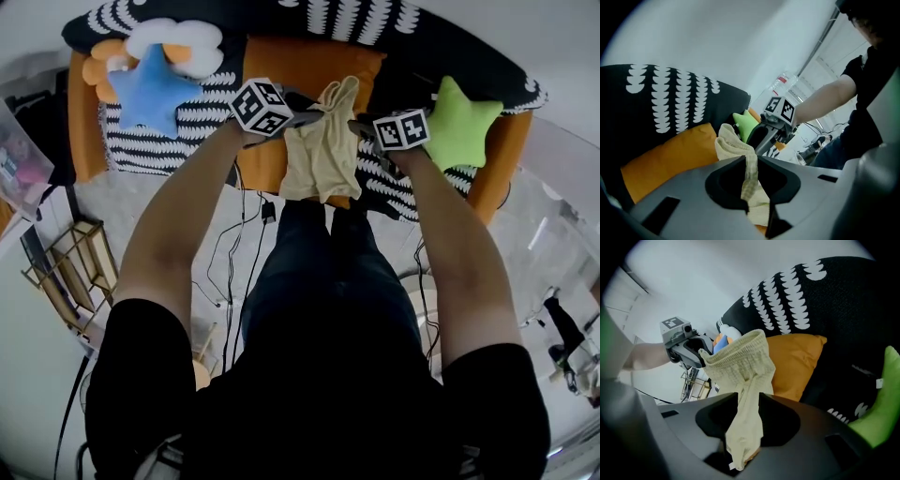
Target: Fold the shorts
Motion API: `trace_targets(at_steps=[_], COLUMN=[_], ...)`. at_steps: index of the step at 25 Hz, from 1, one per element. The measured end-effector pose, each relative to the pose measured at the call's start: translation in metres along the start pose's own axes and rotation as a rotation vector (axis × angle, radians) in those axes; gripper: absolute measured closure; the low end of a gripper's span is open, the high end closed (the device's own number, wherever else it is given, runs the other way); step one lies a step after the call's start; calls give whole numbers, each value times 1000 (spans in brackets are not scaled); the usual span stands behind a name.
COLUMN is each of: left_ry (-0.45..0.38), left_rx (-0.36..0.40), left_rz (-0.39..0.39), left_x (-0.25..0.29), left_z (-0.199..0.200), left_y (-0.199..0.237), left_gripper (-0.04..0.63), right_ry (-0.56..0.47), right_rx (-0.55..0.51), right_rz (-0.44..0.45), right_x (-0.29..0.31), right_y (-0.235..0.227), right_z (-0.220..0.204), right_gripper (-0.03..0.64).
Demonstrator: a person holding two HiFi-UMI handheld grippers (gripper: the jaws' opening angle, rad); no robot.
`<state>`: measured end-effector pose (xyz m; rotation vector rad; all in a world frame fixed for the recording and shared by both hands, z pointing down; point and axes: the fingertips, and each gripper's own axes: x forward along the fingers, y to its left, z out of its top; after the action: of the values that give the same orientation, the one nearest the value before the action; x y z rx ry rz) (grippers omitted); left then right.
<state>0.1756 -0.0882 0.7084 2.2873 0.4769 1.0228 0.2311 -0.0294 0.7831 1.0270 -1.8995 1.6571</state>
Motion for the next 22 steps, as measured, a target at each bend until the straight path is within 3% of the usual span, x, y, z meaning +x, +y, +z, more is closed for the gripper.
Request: trace_targets(at_steps=[11,22], left_ry=[141,260], left_rx=[115,152], left_rz=[-50,-41], left_x=[26,55], left_z=[-60,-137], left_y=[-85,-138], left_gripper=[515,514], right_ry=[44,115], right_rx=[-136,-216], right_rz=[-22,41], right_x=[-24,-5], right_y=[15,46], right_z=[-68,-149], right_gripper=[485,512])
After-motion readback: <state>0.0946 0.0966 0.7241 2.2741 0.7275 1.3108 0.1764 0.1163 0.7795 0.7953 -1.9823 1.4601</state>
